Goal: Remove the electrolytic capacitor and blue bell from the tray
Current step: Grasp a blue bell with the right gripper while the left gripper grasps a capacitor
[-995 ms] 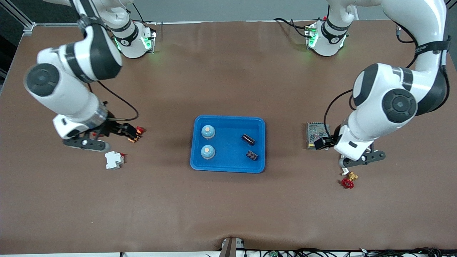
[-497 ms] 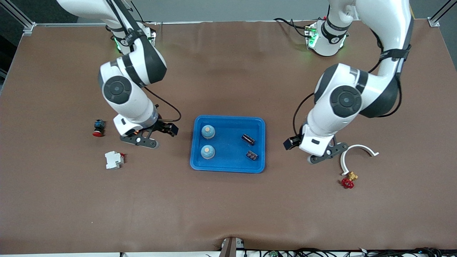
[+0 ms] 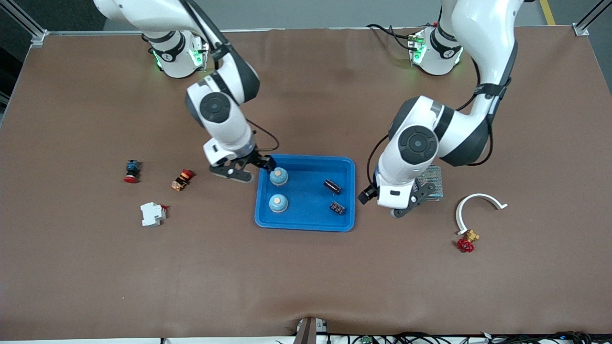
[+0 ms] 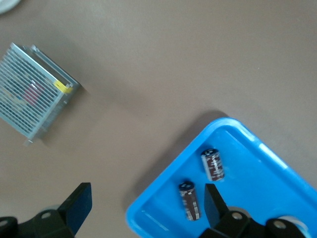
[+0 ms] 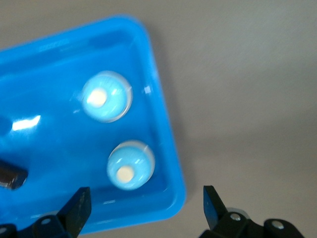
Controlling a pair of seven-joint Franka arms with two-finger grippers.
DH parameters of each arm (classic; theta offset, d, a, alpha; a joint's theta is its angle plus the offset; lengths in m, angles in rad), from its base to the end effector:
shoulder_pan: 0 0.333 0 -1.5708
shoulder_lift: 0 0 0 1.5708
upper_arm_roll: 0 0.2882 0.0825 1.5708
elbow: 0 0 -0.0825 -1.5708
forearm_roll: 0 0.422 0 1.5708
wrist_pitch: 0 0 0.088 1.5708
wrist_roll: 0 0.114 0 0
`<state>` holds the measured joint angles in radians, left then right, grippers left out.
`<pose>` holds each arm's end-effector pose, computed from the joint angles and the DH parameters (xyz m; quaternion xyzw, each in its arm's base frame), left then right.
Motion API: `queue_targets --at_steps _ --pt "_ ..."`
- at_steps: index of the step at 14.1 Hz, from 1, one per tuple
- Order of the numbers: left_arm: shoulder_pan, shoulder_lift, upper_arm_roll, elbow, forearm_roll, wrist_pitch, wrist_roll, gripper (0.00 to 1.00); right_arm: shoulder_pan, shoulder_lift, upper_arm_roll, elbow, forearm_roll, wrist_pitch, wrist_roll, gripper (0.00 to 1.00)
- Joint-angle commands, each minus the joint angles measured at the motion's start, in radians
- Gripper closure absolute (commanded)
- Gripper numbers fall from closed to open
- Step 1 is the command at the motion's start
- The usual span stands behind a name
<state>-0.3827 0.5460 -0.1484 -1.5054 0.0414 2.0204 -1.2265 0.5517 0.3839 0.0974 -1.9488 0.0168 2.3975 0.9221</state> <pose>0.6260 -0.3497 0.3013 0.9396 0.3415 -0.0234 0.0032 0.5119 0.3877 0.2308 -0.9884 0.1460 -0.0065 0.0404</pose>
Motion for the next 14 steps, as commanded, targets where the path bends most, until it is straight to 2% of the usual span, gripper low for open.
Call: queue_targets --at_steps 1,4,10,14 --pt "-0.022 0.06 0.006 0.04 -0.011 0.076 -0.143 0.0 0.03 0.038 -0.011 0.016 0.0 0.022 0.032 0.0" --pt "-0.051 0.136 0.007 0.079 -0.008 0.207 -0.3 0.0 0.036 0.101 -0.011 0.025 -0.001 0.101 0.032 0.0" --pt "-0.071 0.212 0.01 0.082 -0.005 0.337 -0.3 0.0 0.04 0.206 -0.015 0.142 -0.003 0.098 0.075 0.0" --pt "-0.093 0.267 0.018 0.083 0.0 0.415 -0.304 0.0 0.06 0.227 -0.027 0.156 -0.029 0.097 0.089 0.0"
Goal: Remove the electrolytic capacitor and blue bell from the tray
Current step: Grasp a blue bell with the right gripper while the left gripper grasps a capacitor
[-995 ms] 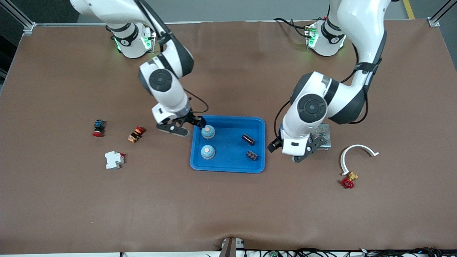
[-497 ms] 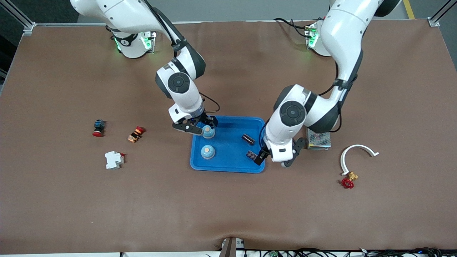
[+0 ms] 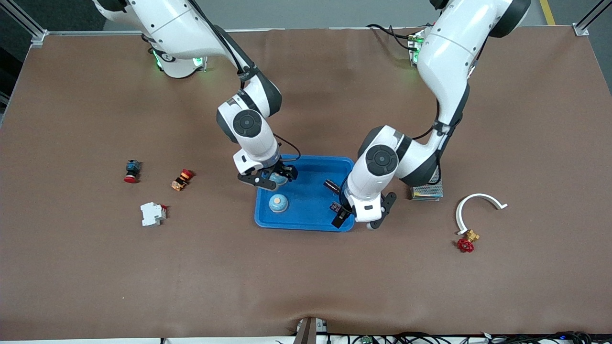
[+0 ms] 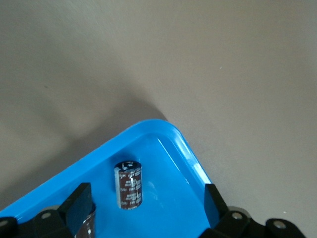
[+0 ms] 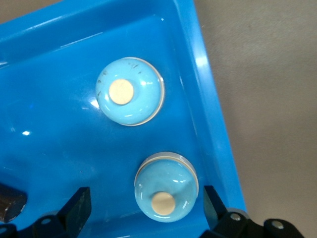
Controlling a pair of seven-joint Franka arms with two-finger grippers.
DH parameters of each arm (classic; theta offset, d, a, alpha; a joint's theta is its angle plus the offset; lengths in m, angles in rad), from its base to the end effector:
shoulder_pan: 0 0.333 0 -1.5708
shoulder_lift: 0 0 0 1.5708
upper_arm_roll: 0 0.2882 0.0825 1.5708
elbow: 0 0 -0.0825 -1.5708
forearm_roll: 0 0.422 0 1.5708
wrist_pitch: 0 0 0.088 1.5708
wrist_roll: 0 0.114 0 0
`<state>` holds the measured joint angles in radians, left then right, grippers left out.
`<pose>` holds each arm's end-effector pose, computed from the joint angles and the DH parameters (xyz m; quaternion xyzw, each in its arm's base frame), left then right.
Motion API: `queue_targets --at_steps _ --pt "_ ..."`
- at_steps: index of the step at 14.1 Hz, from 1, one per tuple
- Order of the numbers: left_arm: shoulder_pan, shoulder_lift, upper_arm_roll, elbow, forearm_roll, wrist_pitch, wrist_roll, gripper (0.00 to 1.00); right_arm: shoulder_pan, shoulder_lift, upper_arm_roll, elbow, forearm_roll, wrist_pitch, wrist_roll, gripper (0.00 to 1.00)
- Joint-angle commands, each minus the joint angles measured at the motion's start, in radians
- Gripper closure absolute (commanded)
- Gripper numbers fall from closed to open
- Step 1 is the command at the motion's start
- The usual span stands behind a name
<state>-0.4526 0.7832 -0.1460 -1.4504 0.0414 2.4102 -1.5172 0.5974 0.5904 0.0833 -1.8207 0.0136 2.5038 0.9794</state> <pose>0.6317 -0.4095 0.1924 0.8868 0.4515 0.0155 0.0970 0.5221 0.4207 0.1631 -0.9853 0.1618 -0.0118 0.0531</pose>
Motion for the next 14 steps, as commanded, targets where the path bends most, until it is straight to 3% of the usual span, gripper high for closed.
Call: queue_targets --at_steps 1,14 --pt "-0.024 0.036 0.016 0.027 0.0 0.032 -0.017 0.0 0.016 0.028 -0.014 0.028 -0.037 -0.01 0.032 0.0" --pt "-0.058 0.067 0.017 0.013 0.003 0.033 -0.023 0.0 0.033 0.077 -0.017 0.023 -0.061 0.042 0.074 0.0"
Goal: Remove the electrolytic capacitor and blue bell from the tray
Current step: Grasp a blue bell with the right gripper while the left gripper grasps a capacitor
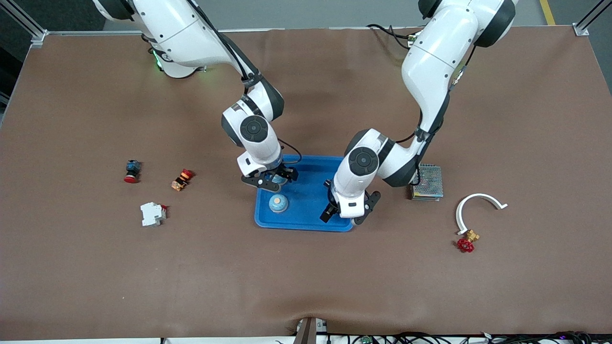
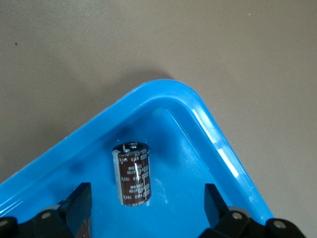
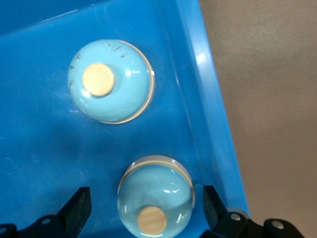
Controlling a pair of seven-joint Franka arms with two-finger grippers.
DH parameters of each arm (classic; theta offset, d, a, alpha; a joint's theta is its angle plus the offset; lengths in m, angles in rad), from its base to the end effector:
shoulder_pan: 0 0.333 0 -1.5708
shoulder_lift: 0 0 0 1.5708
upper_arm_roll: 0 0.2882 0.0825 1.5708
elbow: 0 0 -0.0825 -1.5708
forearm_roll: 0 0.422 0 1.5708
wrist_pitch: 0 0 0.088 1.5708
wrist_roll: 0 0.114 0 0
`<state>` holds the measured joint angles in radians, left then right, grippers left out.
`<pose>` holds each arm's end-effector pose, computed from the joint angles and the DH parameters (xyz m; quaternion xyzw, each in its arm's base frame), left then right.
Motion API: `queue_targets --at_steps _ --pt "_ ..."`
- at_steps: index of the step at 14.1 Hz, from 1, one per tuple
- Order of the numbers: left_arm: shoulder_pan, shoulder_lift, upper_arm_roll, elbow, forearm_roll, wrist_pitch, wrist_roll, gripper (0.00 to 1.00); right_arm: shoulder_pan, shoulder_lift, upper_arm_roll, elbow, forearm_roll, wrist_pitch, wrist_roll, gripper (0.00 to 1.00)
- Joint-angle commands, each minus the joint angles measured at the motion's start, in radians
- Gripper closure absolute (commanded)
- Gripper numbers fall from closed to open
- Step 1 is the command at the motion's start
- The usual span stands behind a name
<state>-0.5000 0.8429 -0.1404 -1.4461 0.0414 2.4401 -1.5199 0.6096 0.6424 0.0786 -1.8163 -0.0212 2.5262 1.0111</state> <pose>0.6088 -0.4335 0.1528 0.8960 0.4355 0.0059 0.0869 0.5141 0.4217 0.1324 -0.9862 0.1608 -0.0103 0.0373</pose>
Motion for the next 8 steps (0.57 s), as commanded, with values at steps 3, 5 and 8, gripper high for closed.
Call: queue_targets --at_steps 3,5,8 --pt "-0.009 0.008 0.015 0.004 0.003 -0.003 -0.02 0.0 0.021 0.025 -0.013 0.02 -0.028 0.02 0.044 0.0" --pt "-0.009 0.011 0.021 0.004 0.003 -0.004 -0.022 0.0 0.021 0.026 -0.013 0.02 -0.028 0.02 0.044 0.0" --pt "-0.012 0.018 0.022 0.004 0.003 -0.004 -0.022 0.0 0.021 0.026 -0.011 0.022 -0.029 0.019 0.043 0.87"
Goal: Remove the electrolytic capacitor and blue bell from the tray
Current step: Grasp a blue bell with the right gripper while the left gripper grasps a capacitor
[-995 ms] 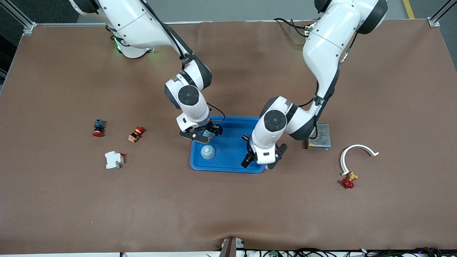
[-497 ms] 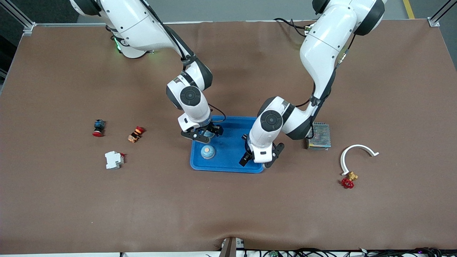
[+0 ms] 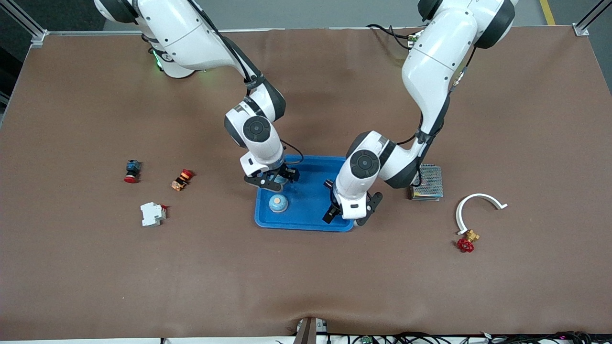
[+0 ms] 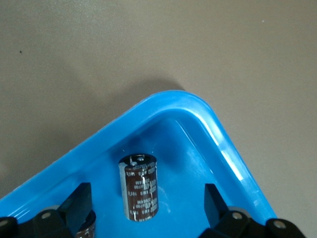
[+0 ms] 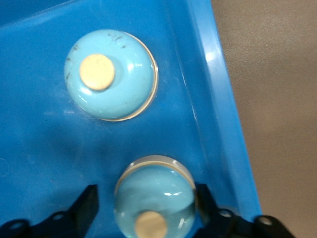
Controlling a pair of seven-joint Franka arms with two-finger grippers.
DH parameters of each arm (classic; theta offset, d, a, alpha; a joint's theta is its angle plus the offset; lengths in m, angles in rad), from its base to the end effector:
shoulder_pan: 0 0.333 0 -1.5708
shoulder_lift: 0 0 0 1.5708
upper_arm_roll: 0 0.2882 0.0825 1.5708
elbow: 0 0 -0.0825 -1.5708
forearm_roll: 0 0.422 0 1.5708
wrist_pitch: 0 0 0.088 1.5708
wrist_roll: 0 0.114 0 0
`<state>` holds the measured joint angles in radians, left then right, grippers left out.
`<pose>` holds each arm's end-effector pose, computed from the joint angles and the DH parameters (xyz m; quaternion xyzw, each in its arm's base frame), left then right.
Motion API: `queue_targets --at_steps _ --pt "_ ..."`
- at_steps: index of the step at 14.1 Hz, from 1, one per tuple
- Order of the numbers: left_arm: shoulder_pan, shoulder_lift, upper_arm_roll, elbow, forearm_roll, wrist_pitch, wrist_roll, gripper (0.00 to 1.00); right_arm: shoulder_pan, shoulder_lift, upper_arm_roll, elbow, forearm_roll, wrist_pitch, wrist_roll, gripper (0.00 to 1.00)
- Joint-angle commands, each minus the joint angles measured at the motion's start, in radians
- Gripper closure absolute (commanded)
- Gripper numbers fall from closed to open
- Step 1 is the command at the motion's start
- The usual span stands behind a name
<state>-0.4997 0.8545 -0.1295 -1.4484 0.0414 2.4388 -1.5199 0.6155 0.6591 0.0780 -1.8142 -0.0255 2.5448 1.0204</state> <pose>0.6101 -0.4262 0.1422 0.8950 0.4390 0.0053 0.0783 0.5112 0.4241 0.1240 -0.9861 0.1613 -0.0120 0.0383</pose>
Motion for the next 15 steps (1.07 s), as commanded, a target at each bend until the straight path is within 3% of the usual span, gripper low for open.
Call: queue_targets --at_steps 1,5,10,14,15 --pt "-0.013 0.008 0.011 0.006 0.003 -0.003 -0.022 0.0 0.015 0.01 -0.01 0.021 -0.024 -0.001 0.035 1.0" --pt "-0.017 0.018 0.011 0.008 0.005 -0.001 -0.025 0.0 0.009 -0.003 -0.009 0.05 -0.022 -0.037 0.034 1.0" --pt "-0.023 0.031 0.014 0.013 0.003 0.002 -0.026 0.0 -0.014 -0.013 -0.01 0.257 -0.022 -0.401 -0.057 1.0" --pt "-0.022 0.029 0.014 0.014 0.003 0.002 -0.025 0.0 -0.109 -0.082 -0.009 0.276 -0.021 -0.53 -0.285 1.0" --pt "-0.022 0.029 0.014 0.014 0.003 0.002 -0.025 0.11 -0.134 -0.096 -0.009 0.273 -0.021 -0.541 -0.334 1.0"
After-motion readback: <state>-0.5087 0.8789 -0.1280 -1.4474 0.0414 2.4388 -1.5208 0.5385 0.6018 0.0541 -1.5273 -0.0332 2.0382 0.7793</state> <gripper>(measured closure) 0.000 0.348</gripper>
